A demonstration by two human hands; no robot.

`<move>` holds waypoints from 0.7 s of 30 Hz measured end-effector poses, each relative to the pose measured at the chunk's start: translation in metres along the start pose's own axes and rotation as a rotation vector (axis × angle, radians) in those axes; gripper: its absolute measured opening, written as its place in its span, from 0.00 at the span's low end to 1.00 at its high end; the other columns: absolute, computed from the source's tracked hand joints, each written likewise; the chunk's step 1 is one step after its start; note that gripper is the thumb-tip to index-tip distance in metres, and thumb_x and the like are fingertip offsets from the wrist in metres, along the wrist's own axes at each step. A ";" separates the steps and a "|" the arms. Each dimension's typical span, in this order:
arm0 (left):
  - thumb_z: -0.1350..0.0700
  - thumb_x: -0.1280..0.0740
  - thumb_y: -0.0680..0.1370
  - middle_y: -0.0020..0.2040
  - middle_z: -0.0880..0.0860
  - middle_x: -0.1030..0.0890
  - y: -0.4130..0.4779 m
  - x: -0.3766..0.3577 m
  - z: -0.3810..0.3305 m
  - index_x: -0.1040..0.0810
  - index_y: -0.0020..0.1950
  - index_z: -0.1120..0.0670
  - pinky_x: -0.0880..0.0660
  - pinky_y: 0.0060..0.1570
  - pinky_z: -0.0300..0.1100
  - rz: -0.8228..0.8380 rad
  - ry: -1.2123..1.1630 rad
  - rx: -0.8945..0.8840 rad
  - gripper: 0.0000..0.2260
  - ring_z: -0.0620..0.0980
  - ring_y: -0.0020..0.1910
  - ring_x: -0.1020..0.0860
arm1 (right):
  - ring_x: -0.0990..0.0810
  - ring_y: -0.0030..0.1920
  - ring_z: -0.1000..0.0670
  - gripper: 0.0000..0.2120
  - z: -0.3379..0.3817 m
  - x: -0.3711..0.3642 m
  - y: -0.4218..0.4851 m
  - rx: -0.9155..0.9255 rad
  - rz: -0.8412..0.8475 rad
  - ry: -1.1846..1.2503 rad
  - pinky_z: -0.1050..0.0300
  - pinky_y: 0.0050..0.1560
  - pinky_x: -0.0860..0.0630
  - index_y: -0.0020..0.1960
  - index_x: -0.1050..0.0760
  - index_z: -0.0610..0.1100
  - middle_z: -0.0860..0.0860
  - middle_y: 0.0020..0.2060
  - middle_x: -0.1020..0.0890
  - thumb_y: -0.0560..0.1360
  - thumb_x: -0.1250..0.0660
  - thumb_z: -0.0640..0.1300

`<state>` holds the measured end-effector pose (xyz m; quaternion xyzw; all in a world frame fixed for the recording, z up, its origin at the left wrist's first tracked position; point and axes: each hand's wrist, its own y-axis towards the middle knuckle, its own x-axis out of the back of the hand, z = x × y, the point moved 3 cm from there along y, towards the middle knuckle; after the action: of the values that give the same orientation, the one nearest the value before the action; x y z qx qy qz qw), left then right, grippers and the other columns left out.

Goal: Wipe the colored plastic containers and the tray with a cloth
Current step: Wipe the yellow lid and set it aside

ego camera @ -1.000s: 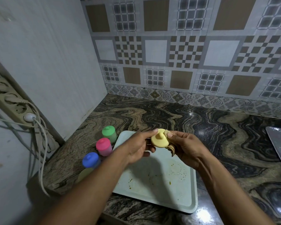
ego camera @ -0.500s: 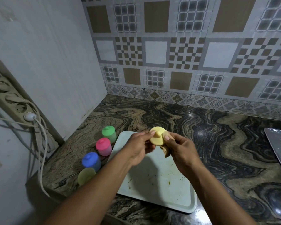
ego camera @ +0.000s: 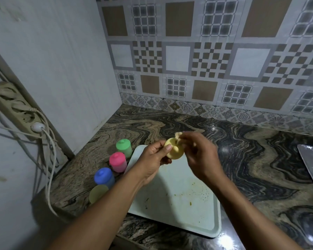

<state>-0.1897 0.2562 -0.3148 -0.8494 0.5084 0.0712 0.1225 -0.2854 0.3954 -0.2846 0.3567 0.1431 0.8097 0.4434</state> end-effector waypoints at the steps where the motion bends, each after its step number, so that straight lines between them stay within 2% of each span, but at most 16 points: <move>1: 0.59 0.34 0.81 0.43 0.52 0.18 -0.001 0.003 0.000 0.18 0.50 0.54 0.25 0.39 0.38 0.002 -0.012 -0.009 0.06 0.46 0.39 0.23 | 0.18 0.48 0.54 0.14 -0.002 -0.003 -0.004 0.073 0.045 -0.058 0.62 0.48 0.21 0.57 0.19 0.42 0.50 0.51 0.17 0.75 0.32 0.30; 3: 0.60 0.35 0.81 0.45 0.53 0.17 -0.003 0.013 -0.003 0.18 0.53 0.56 0.24 0.39 0.37 -0.046 -0.099 -0.007 0.06 0.46 0.40 0.23 | 0.17 0.46 0.54 0.11 -0.014 -0.007 -0.012 0.032 0.130 -0.092 0.63 0.46 0.20 0.54 0.18 0.41 0.51 0.48 0.16 0.76 0.32 0.31; 4: 0.60 0.35 0.81 0.46 0.53 0.18 -0.004 0.018 -0.004 0.19 0.53 0.57 0.24 0.39 0.38 -0.071 -0.153 0.005 0.06 0.47 0.40 0.23 | 0.15 0.45 0.52 0.10 -0.021 -0.007 -0.016 -0.090 0.159 -0.062 0.60 0.45 0.18 0.53 0.18 0.42 0.51 0.45 0.15 0.77 0.32 0.32; 6: 0.60 0.36 0.81 0.46 0.54 0.18 -0.006 0.025 -0.007 0.19 0.53 0.58 0.24 0.39 0.38 -0.085 -0.179 0.022 0.06 0.47 0.39 0.23 | 0.14 0.41 0.40 0.08 -0.032 -0.007 -0.020 -0.454 0.126 0.254 0.49 0.38 0.18 0.51 0.18 0.41 0.43 0.40 0.14 0.80 0.35 0.34; 7: 0.60 0.36 0.81 0.45 0.54 0.18 -0.007 0.027 -0.007 0.19 0.53 0.58 0.24 0.40 0.38 -0.078 -0.156 0.025 0.06 0.47 0.39 0.23 | 0.17 0.40 0.35 0.09 -0.032 -0.009 -0.020 -0.607 0.085 0.442 0.48 0.33 0.21 0.52 0.18 0.40 0.37 0.41 0.15 0.82 0.37 0.36; 8: 0.60 0.35 0.81 0.44 0.53 0.18 -0.008 0.027 -0.007 0.19 0.53 0.58 0.24 0.40 0.39 -0.066 -0.136 0.026 0.06 0.47 0.39 0.23 | 0.20 0.40 0.34 0.10 -0.027 -0.014 -0.018 -0.721 0.066 0.601 0.49 0.32 0.26 0.53 0.18 0.39 0.32 0.44 0.16 0.83 0.39 0.38; 10: 0.60 0.35 0.81 0.42 0.53 0.17 -0.009 0.026 -0.006 0.19 0.53 0.57 0.23 0.39 0.38 -0.058 -0.114 0.029 0.06 0.47 0.37 0.22 | 0.20 0.44 0.38 0.12 -0.015 -0.027 -0.013 -0.846 0.093 0.812 0.51 0.34 0.29 0.57 0.20 0.37 0.32 0.49 0.16 0.84 0.40 0.40; 11: 0.60 0.34 0.81 0.42 0.53 0.17 -0.010 0.027 -0.006 0.18 0.53 0.56 0.23 0.39 0.38 -0.067 -0.096 0.029 0.05 0.47 0.36 0.22 | 0.20 0.43 0.39 0.12 -0.010 -0.034 -0.011 -0.850 0.134 0.855 0.51 0.33 0.30 0.58 0.21 0.37 0.34 0.48 0.16 0.84 0.40 0.42; 13: 0.57 0.34 0.82 0.42 0.54 0.18 -0.012 0.031 -0.003 0.18 0.52 0.56 0.25 0.38 0.39 -0.113 -0.001 0.016 0.06 0.46 0.34 0.23 | 0.23 0.37 0.41 0.13 -0.002 -0.046 -0.008 -0.769 0.223 0.784 0.52 0.30 0.32 0.55 0.21 0.36 0.34 0.41 0.17 0.83 0.38 0.45; 15: 0.53 0.34 0.82 0.45 0.56 0.19 -0.020 0.042 -0.002 0.19 0.55 0.54 0.26 0.39 0.41 -0.216 0.217 -0.021 0.07 0.46 0.35 0.22 | 0.23 0.36 0.41 0.14 0.002 -0.057 -0.008 -0.731 0.263 0.703 0.53 0.29 0.31 0.54 0.21 0.35 0.31 0.40 0.18 0.82 0.37 0.46; 17: 0.52 0.31 0.80 0.53 0.53 0.21 -0.030 0.054 -0.003 0.22 0.61 0.48 0.25 0.43 0.43 -0.301 0.458 -0.095 0.10 0.46 0.40 0.22 | 0.24 0.38 0.39 0.15 0.001 -0.065 -0.009 -0.763 0.269 0.696 0.52 0.30 0.30 0.54 0.20 0.33 0.31 0.39 0.19 0.82 0.36 0.46; 19: 0.53 0.29 0.78 0.59 0.47 0.24 -0.042 0.065 -0.004 0.23 0.63 0.41 0.24 0.46 0.38 -0.253 0.606 -0.214 0.15 0.44 0.49 0.21 | 0.24 0.38 0.39 0.16 0.002 -0.074 -0.011 -0.799 0.340 0.692 0.51 0.33 0.30 0.54 0.20 0.32 0.33 0.38 0.19 0.82 0.37 0.46; 21: 0.55 0.28 0.77 0.60 0.45 0.22 -0.050 0.077 -0.003 0.19 0.61 0.43 0.25 0.52 0.36 -0.188 0.707 -0.307 0.13 0.42 0.57 0.22 | 0.23 0.36 0.41 0.16 0.007 -0.086 -0.015 -0.811 0.462 0.672 0.50 0.34 0.30 0.54 0.19 0.32 0.34 0.38 0.19 0.83 0.37 0.46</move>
<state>-0.1094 0.2127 -0.3239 -0.8728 0.4228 -0.1618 -0.1826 -0.2409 0.3330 -0.3262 -0.0967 -0.1274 0.9446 0.2867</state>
